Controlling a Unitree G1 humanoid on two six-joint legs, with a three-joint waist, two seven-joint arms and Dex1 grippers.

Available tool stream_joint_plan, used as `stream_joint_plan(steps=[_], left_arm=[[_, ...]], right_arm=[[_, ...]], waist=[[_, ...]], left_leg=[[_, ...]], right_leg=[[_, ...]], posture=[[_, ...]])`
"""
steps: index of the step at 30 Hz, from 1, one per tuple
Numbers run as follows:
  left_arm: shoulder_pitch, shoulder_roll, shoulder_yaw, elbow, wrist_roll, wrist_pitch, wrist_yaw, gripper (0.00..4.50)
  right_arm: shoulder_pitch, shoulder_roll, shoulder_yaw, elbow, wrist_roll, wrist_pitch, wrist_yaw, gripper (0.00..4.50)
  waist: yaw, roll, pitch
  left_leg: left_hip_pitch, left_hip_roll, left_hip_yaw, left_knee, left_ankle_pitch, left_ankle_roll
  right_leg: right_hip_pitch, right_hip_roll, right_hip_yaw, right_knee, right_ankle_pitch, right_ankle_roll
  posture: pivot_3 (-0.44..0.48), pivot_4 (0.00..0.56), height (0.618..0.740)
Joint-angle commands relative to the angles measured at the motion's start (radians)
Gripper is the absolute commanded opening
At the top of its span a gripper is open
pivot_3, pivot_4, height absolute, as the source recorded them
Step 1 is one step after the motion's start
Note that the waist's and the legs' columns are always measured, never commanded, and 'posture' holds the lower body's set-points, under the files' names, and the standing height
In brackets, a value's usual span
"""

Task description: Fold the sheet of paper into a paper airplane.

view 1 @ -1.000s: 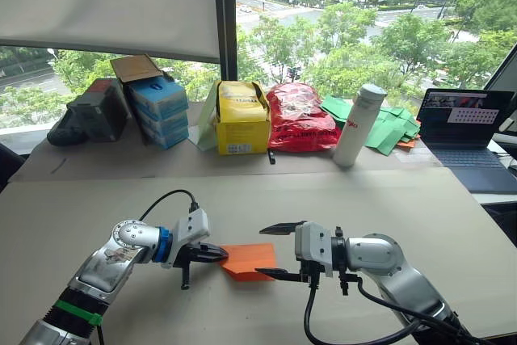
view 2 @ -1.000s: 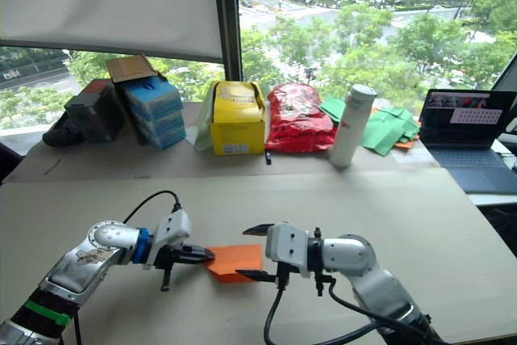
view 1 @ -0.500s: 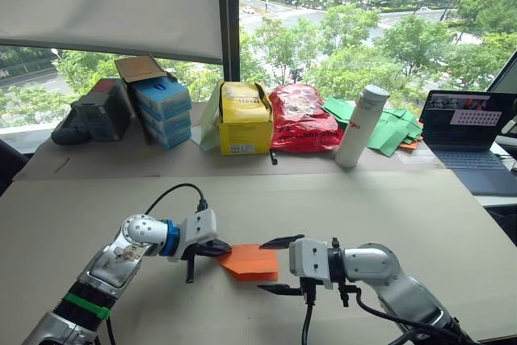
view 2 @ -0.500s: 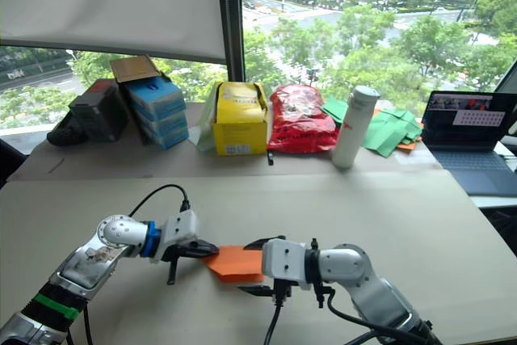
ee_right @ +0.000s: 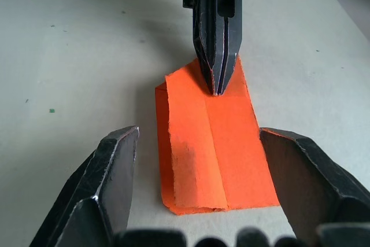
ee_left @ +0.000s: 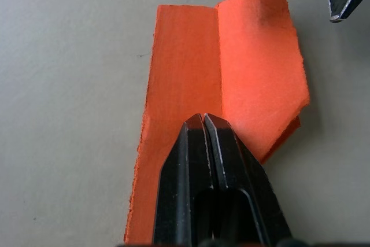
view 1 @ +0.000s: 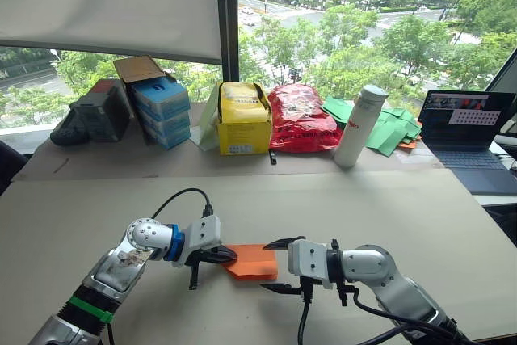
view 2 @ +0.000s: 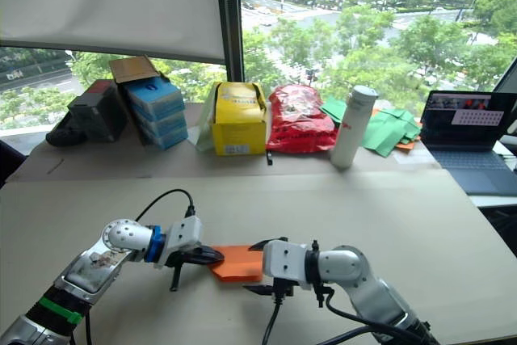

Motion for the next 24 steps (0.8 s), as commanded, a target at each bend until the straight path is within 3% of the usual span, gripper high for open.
stream_joint_plan(steps=[1, 9, 21, 24], left_arm=[[0.009, 0.026, -0.011, 0.067, 0.060, -0.016, 0.010, 0.00], [0.024, 0.031, -0.009, 0.068, 0.062, -0.031, 0.013, 0.00], [0.029, 0.030, -0.008, 0.074, 0.063, -0.037, 0.021, 0.00], [0.030, 0.032, -0.008, 0.077, 0.063, -0.040, 0.022, 0.00]], right_arm=[[-0.009, 0.005, 0.009, -0.011, -0.012, -0.032, -0.001, 2.86], [-0.010, 0.014, 0.018, -0.007, -0.024, -0.028, -0.003, 0.09], [-0.015, 0.010, -0.001, -0.025, 0.002, -0.013, 0.012, 0.04], [-0.011, -0.001, -0.005, -0.046, 0.008, -0.020, 0.026, 0.86]], waist=[[0.000, 0.000, 0.000], [0.000, 0.000, 0.000], [-0.001, 0.000, 0.000], [-0.001, 0.000, 0.000]], left_leg=[[0.000, 0.000, 0.000, 0.000, 0.000, 0.000], [0.001, 0.000, 0.000, 0.000, 0.000, 0.000], [0.001, 0.000, 0.000, 0.000, 0.000, 0.000], [0.001, 0.000, 0.000, 0.000, 0.000, 0.000]], right_leg=[[0.000, 0.000, 0.000, 0.000, 0.000, 0.000], [0.000, 0.000, 0.000, 0.000, 0.000, 0.000], [0.000, 0.000, 0.000, 0.000, 0.000, 0.000], [0.000, 0.000, 0.000, 0.000, 0.000, 0.000]], posture=[[0.000, 0.150, 0.740], [0.000, 0.150, 0.740], [0.000, 0.150, 0.740], [0.000, 0.150, 0.740]])
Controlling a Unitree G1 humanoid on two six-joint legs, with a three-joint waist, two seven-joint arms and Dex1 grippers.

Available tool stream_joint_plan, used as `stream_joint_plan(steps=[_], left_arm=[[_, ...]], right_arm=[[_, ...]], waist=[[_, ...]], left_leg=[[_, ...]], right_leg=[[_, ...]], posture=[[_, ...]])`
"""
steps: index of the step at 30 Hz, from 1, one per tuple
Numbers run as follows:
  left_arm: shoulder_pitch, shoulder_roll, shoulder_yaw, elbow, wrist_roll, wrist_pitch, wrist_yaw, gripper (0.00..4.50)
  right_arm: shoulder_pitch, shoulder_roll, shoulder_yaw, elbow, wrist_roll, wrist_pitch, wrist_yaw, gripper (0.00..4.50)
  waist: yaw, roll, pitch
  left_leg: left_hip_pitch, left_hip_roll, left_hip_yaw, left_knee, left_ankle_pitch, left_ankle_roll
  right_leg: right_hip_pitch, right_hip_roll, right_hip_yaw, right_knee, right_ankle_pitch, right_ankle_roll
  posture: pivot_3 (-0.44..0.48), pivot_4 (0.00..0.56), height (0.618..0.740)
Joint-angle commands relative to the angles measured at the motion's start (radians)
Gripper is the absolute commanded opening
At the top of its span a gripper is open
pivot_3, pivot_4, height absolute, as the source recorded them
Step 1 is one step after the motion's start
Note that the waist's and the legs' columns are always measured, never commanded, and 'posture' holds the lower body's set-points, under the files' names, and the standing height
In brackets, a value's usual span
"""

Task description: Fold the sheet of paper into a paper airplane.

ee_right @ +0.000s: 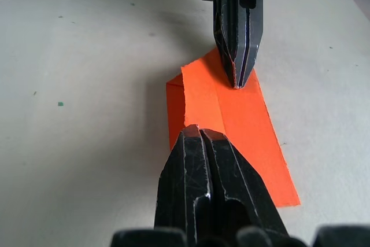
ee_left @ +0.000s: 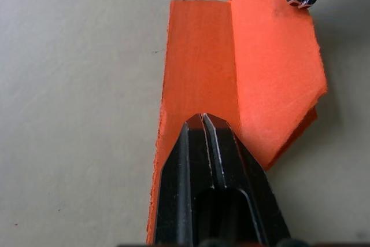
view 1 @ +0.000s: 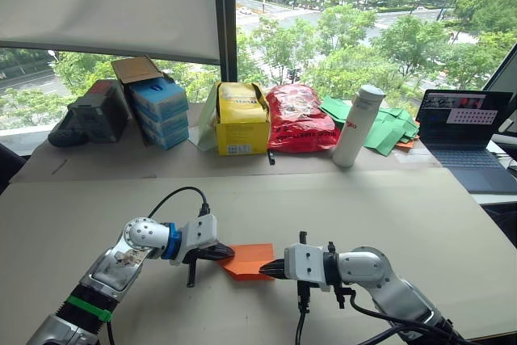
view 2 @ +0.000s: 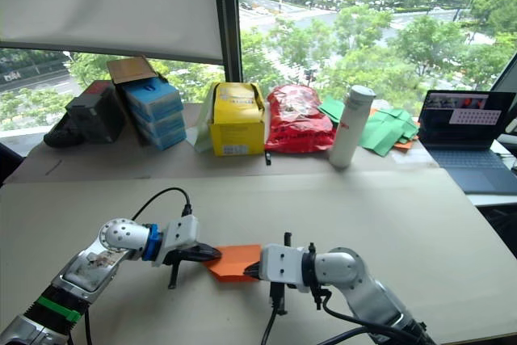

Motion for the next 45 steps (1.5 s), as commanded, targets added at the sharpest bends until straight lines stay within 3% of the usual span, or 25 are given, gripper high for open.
stream_joint_plan(steps=[1, 3, 17, 18, 22, 27, 37, 45], left_arm=[[0.028, 0.025, -0.016, 0.044, 0.056, 0.016, 0.010, 0.00], [0.029, 0.026, -0.017, 0.042, 0.055, 0.016, 0.009, 0.00], [0.033, 0.032, -0.013, 0.036, 0.055, 0.015, 0.008, 0.00], [0.033, 0.033, -0.013, 0.036, 0.055, 0.015, 0.008, 0.00], [0.032, 0.035, -0.013, 0.035, 0.057, 0.014, 0.008, 0.00], [0.034, 0.036, -0.014, 0.029, 0.057, 0.016, 0.009, 0.00], [0.036, 0.037, -0.015, 0.023, 0.059, 0.014, 0.014, 0.00], [0.042, 0.042, -0.004, 0.010, 0.055, 0.020, 0.026, 0.00]], right_arm=[[-0.007, -0.013, -0.019, -0.055, 0.016, -0.029, 0.008, 1.27], [-0.003, -0.014, -0.009, -0.035, -0.016, -0.057, -0.008, 1.90], [0.004, 0.022, 0.002, 0.077, -0.079, -0.149, -0.068, 1.90], [0.000, 0.027, 0.001, 0.077, -0.075, -0.148, -0.068, 1.38], [-0.017, 0.041, -0.001, 0.073, -0.065, -0.140, -0.061, 0.07], [-0.031, 0.045, 0.007, 0.085, -0.056, -0.124, -0.033, 0.03], [-0.138, 0.145, -0.038, 0.155, 0.047, 0.292, -0.032, 0.03], [-0.147, 0.126, 0.028, 0.190, 0.017, 0.356, -0.019, 0.03]], waist=[[0.000, 0.000, 0.000], [0.000, 0.000, 0.000], [-0.002, 0.000, 0.000], [-0.002, 0.000, 0.000], [-0.003, 0.000, 0.000], [-0.003, 0.000, 0.000], [-0.010, 0.001, 0.000], [-0.012, 0.001, -0.001]], left_leg=[[0.000, 0.000, 0.000, 0.000, 0.000, 0.000], [0.000, 0.000, 0.000, 0.000, 0.000, 0.000], [0.001, 0.000, 0.001, 0.000, 0.000, 0.000], [0.001, 0.000, 0.001, 0.000, 0.000, 0.000], [0.001, 0.000, 0.001, -0.001, 0.000, 0.000], [0.001, 0.000, 0.001, -0.001, 0.000, 0.000], [0.002, 0.001, 0.001, -0.002, 0.000, 0.000], [0.003, 0.001, 0.001, -0.002, 0.000, -0.001]], right_leg=[[0.000, 0.000, 0.000, 0.000, 0.000, 0.000], [0.000, 0.000, 0.000, 0.000, 0.000, 0.000], [0.000, 0.001, 0.001, 0.000, 0.000, 0.000], [0.000, 0.001, 0.001, 0.000, 0.000, 0.000], [0.000, 0.001, 0.001, 0.000, 0.000, 0.000], [0.000, 0.001, 0.001, 0.000, 0.000, 0.000], [0.000, 0.000, 0.002, 0.001, 0.000, -0.001], [0.000, 0.000, 0.002, 0.001, 0.000, -0.001]], posture=[[0.000, 0.150, 0.740], [0.000, 0.150, 0.740], [0.000, 0.150, 0.740], [0.000, 0.150, 0.740], [0.000, 0.150, 0.740], [0.000, 0.150, 0.740], [0.000, 0.150, 0.740], [0.000, 0.150, 0.740]])
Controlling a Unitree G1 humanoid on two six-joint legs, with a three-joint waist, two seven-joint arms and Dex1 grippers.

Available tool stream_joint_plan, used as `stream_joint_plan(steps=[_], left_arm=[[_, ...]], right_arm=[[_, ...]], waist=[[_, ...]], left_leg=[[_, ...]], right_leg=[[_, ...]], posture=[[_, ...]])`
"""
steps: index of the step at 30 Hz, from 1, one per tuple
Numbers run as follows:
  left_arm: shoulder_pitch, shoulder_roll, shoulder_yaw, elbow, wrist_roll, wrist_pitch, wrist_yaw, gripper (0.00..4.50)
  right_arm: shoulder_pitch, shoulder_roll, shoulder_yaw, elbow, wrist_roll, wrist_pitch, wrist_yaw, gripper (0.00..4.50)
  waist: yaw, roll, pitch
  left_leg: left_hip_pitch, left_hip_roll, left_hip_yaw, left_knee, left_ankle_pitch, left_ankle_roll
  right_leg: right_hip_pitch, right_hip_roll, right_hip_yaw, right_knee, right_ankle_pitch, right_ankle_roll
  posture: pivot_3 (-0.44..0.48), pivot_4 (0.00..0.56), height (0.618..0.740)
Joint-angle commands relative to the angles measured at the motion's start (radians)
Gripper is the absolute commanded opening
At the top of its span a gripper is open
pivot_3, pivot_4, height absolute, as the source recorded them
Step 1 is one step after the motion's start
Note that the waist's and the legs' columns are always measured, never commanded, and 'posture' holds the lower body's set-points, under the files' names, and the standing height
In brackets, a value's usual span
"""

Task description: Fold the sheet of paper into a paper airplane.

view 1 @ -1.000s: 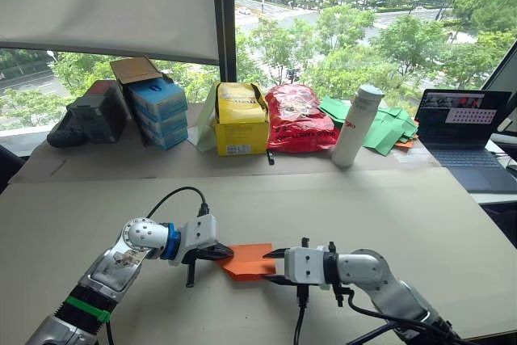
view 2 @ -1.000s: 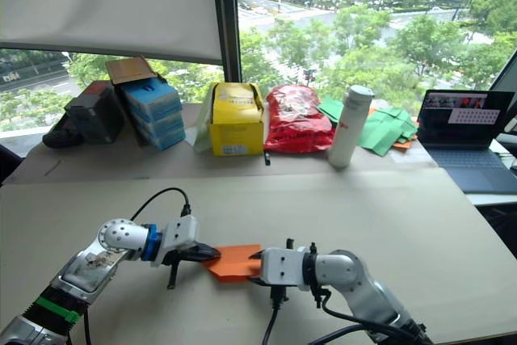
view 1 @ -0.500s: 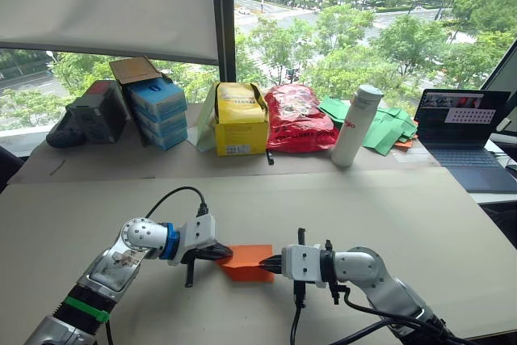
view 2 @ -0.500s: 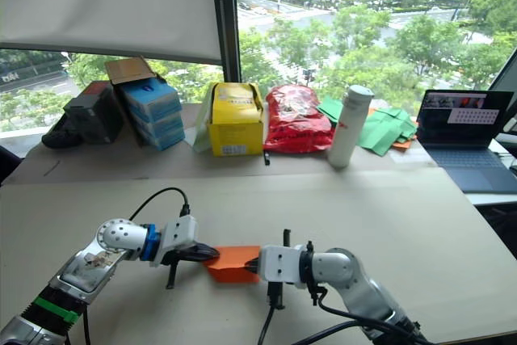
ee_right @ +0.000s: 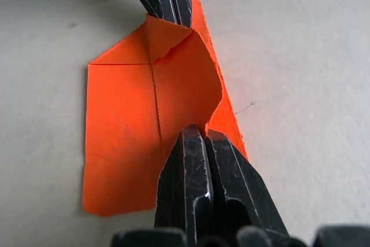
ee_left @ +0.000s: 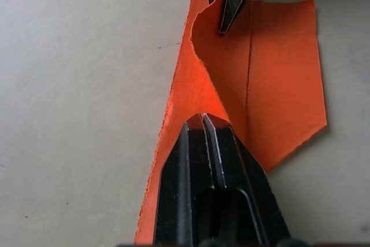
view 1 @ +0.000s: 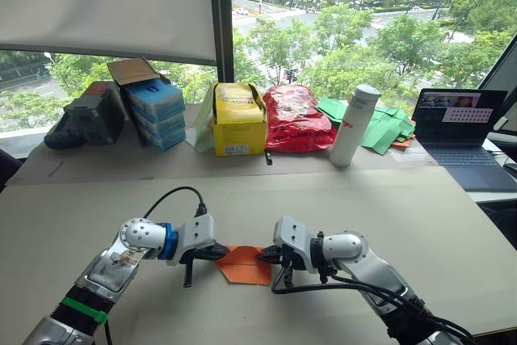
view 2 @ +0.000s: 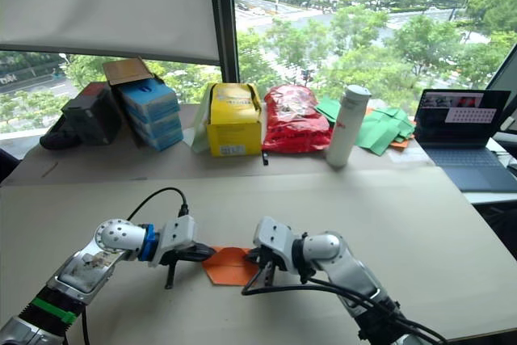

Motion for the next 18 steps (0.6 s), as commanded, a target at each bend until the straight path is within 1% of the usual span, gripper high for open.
stream_joint_plan(steps=[1, 4, 10, 16, 18], left_arm=[[0.026, 0.021, -0.010, 0.016, 0.050, 0.025, 0.016, 0.00], [0.013, 0.031, 0.026, -0.017, 0.018, 0.046, 0.016, 0.00], [-0.019, 0.063, 0.090, -0.127, -0.079, 0.153, -0.028, 0.00], [0.010, 0.078, 0.117, -0.263, -0.194, 0.259, -0.076, 0.00], [0.018, 0.085, 0.111, -0.286, -0.211, 0.292, -0.082, 0.00]], right_arm=[[0.004, -0.007, 0.032, 0.025, -0.017, 0.031, -0.004, 0.03], [0.005, -0.008, 0.051, 0.051, -0.038, 0.029, -0.017, 0.03], [-0.008, -0.014, 0.069, 0.077, -0.054, 0.014, -0.026, 0.03], [-0.006, -0.021, 0.083, 0.072, -0.057, 0.018, -0.026, 0.03], [-0.006, -0.021, 0.086, 0.071, -0.057, 0.021, -0.027, 0.03]], waist=[[-0.001, 0.000, 0.000], [-0.004, 0.000, 0.000], [-0.013, 0.000, 0.000], [-0.014, 0.000, 0.000], [-0.015, 0.000, 0.000]], left_leg=[[0.000, 0.000, 0.000, 0.000, 0.000, 0.000], [0.000, 0.000, 0.000, 0.000, 0.000, 0.000], [0.000, 0.000, 0.000, 0.000, 0.000, 0.000], [0.000, 0.000, 0.000, -0.001, 0.001, -0.001], [0.000, 0.001, 0.000, -0.001, 0.001, -0.001]], right_leg=[[0.000, 0.000, 0.000, 0.000, 0.000, 0.000], [0.000, 0.000, 0.000, 0.000, 0.000, 0.000], [0.000, 0.000, 0.000, 0.000, 0.000, 0.000], [0.000, 0.000, 0.001, 0.000, 0.000, 0.000], [0.000, 0.000, 0.002, 0.000, 0.000, 0.000]], posture=[[0.000, 0.150, 0.740], [0.000, 0.150, 0.740], [0.000, 0.150, 0.740], [0.000, 0.150, 0.740], [0.000, 0.150, 0.740]])
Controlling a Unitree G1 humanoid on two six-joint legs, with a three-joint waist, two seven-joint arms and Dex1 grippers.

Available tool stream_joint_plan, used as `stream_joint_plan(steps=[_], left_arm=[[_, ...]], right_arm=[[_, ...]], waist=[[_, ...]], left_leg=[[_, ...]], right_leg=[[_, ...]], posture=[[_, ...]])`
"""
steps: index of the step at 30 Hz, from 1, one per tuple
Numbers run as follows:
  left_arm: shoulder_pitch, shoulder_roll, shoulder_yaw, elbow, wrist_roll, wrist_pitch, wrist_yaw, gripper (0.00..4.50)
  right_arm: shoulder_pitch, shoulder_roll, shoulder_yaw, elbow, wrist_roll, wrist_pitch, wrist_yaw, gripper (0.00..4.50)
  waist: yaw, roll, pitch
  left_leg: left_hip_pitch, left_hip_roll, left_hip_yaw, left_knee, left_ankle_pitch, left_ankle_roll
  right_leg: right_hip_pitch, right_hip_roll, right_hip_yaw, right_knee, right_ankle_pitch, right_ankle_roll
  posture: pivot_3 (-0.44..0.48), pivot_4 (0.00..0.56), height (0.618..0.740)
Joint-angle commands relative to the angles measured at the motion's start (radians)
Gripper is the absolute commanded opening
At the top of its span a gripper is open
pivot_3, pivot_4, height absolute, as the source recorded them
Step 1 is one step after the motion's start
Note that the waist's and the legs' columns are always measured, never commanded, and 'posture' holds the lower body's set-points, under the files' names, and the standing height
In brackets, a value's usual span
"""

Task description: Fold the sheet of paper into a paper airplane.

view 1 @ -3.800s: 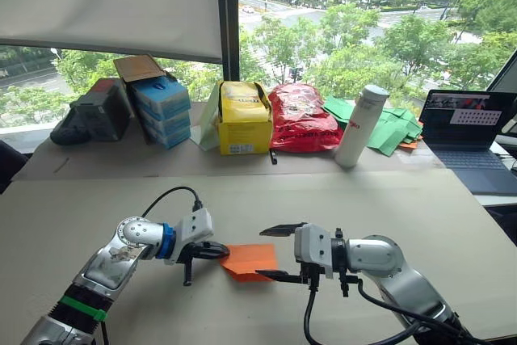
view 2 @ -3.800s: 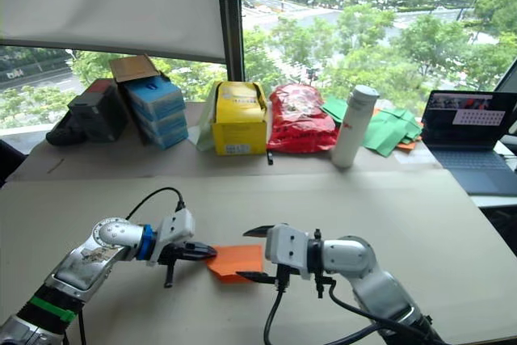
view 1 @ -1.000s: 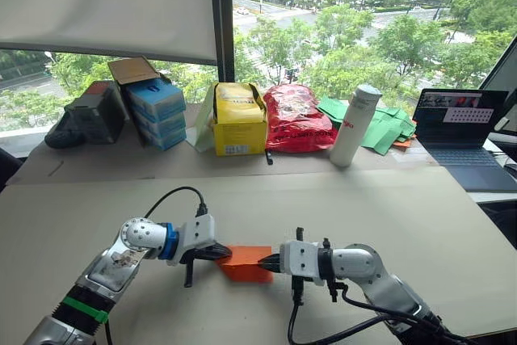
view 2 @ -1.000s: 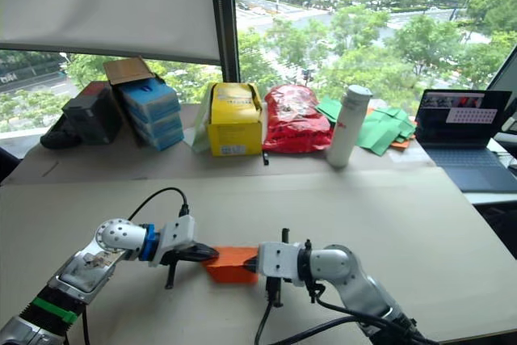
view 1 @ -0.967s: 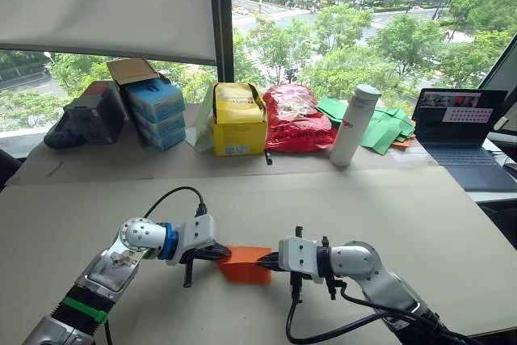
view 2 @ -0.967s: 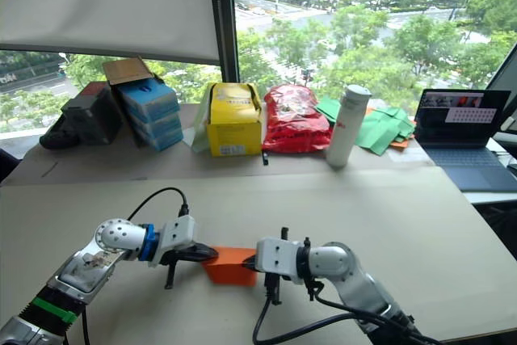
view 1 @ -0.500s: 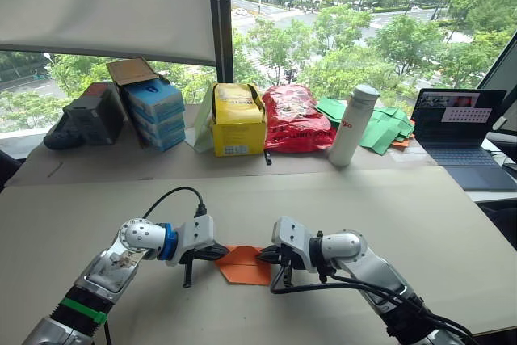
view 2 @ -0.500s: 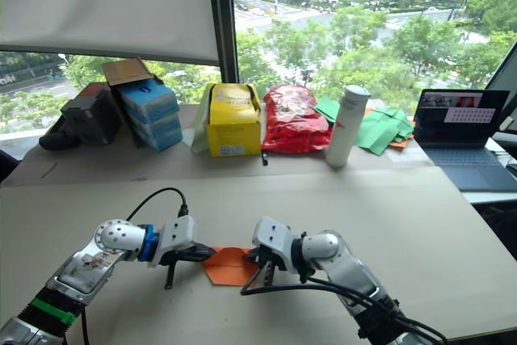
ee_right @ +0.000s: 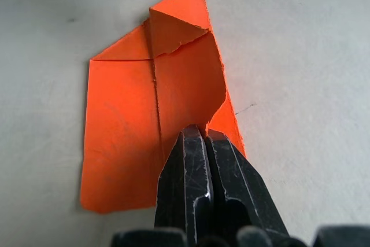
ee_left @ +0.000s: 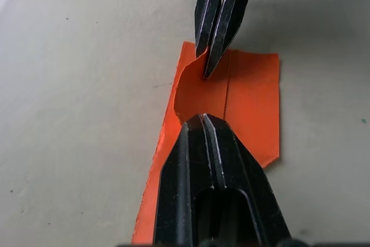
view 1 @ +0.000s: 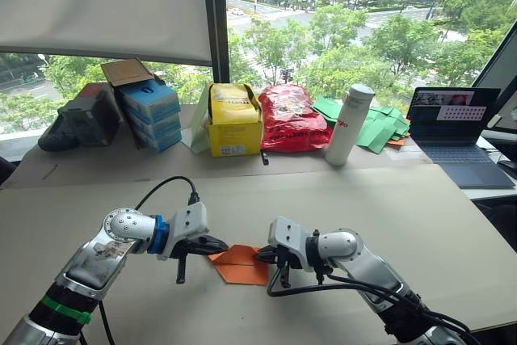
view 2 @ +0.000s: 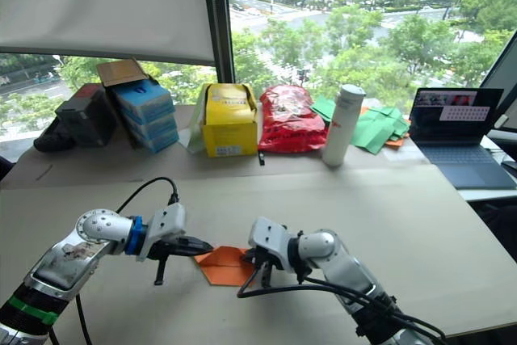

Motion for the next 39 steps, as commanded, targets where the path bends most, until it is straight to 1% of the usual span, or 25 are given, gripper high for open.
stream_joint_plan(steps=[1, 7, 9, 12, 17, 19, 24, 28, 29, 32, 34, 37, 39], left_arm=[[0.012, 0.011, 0.003, -0.047, -0.019, 0.033, 0.001, 0.00], [-0.032, -0.044, -0.064, 0.044, 0.092, -0.009, 0.081, 0.00], [-0.049, -0.055, -0.089, 0.086, 0.129, -0.036, 0.087, 0.00], [-0.044, -0.057, -0.105, 0.083, 0.127, -0.034, 0.062, 0.00], [-0.026, -0.052, -0.122, 0.087, 0.141, -0.042, 0.054, 0.00], [-0.018, -0.052, -0.124, 0.090, 0.146, -0.045, 0.053, 0.00], [-0.003, -0.045, -0.128, 0.138, 0.180, -0.086, 0.058, 0.00], [0.008, -0.044, -0.132, 0.160, 0.189, -0.114, 0.058, 0.00], [0.009, -0.044, -0.133, 0.162, 0.189, -0.118, 0.059, 0.00], [0.010, -0.045, -0.136, 0.172, 0.194, -0.129, 0.062, 0.00], [0.011, -0.044, -0.135, 0.176, 0.196, -0.134, 0.064, 0.00], [0.014, -0.043, -0.136, 0.182, 0.198, -0.142, 0.065, 0.00], [0.015, -0.044, -0.136, 0.186, 0.199, -0.148, 0.068, 0.00]], right_arm=[[0.017, -0.018, 0.043, 0.051, -0.049, 0.025, -0.012, 0.03], [0.023, -0.017, 0.045, 0.030, -0.041, 0.039, -0.013, 0.03], [0.024, -0.017, 0.044, 0.022, -0.037, 0.043, -0.014, 0.03], [0.021, -0.015, 0.039, 0.010, -0.030, 0.056, -0.018, 0.88], [0.011, 0.007, 0.013, -0.007, -0.015, 0.077, -0.054, 2.65], [0.007, 0.016, -0.003, -0.017, -0.003, 0.084, -0.066, 3.28], [-0.001, 0.035, -0.075, -0.122, 0.072, 0.076, -0.059, 3.28], [-0.010, 0.038, -0.074, -0.179, 0.116, 0.073, -0.033, 3.28], [-0.012, 0.041, -0.074, -0.181, 0.119, 0.075, -0.037, 2.75], [-0.031, 0.042, -0.042, -0.172, 0.098, 0.060, -0.034, 1.74], [-0.044, 0.037, 0.004, -0.145, 0.060, 0.033, -0.024, 1.05], [-0.056, 0.041, 0.037, -0.100, 0.034, 0.020, -0.027, 0.04], [-0.058, 0.039, 0.054, -0.073, 0.019, 0.013, -0.025, 0.04]], waist=[[0.000, 0.000, 0.000], [0.002, 0.000, 0.000], [0.002, 0.000, 0.000], [0.000, 0.000, 0.000], [0.002, 0.000, 0.000], [0.001, 0.000, 0.000], [0.002, 0.000, 0.000], [0.002, 0.000, 0.000], [0.002, 0.000, 0.000], [0.002, 0.000, 0.000], [0.002, 0.001, 0.000], [0.002, 0.001, 0.000], [0.002, 0.001, 0.000]], left_leg=[[0.000, 0.000, 0.000, 0.000, 0.000, 0.000], [0.000, 0.000, 0.000, 0.000, 0.000, 0.000], [0.000, 0.000, 0.000, 0.000, 0.000, 0.000], [0.000, 0.000, 0.000, 0.000, 0.000, 0.000], [-0.001, 0.000, 0.000, 0.000, 0.000, 0.000], [-0.002, 0.000, 0.000, 0.000, 0.000, 0.000], [-0.003, 0.000, 0.000, 0.000, 0.000, 0.000], [-0.003, 0.000, 0.000, 0.000, 0.000, 0.001], [-0.003, 0.000, 0.000, 0.000, 0.000, 0.001], [-0.003, 0.000, 0.000, 0.000, 0.000, 0.001], [-0.003, 0.000, 0.000, 0.000, 0.000, 0.001], [-0.003, 0.000, 0.000, 0.000, 0.000, 0.001], [-0.003, -0.001, 0.000, 0.000, 0.000, 0.001]], right_leg=[[0.000, 0.000, 0.000, 0.000, 0.000, 0.000], [0.000, 0.001, 0.000, 0.000, 0.000, 0.000], [0.000, 0.001, -0.001, 0.000, 0.000, 0.000], [0.000, 0.001, -0.001, 0.000, 0.000, 0.000], [-0.001, 0.000, -0.001, -0.001, 0.000, 0.000], [-0.001, 0.000, 0.000, -0.001, 0.000, 0.000], [-0.002, 0.000, 0.002, -0.001, 0.000, 0.000], [-0.002, -0.001, 0.002, -0.001, 0.000, 0.000], [-0.002, -0.001, 0.002, -0.001, 0.000, 0.000], [-0.002, -0.001, 0.002, -0.001, 0.000, 0.000], [-0.002, -0.001, 0.002, -0.001, 0.000, 0.000], [-0.002, 0.000, 0.000, -0.001, 0.000, 0.000], [-0.002, 0.000, -0.001, -0.001, 0.000, 0.000]], posture=[[0.000, 0.150, 0.740], [0.000, 0.150, 0.740], [0.000, 0.150, 0.740], [0.000, 0.150, 0.740], [0.000, 0.150, 0.740], [0.000, 0.150, 0.740], [0.000, 0.150, 0.740], [0.000, 0.150, 0.740], [0.000, 0.150, 0.740], [0.000, 0.150, 0.740], [0.000, 0.150, 0.740], [0.000, 0.150, 0.740], [0.000, 0.150, 0.740]])
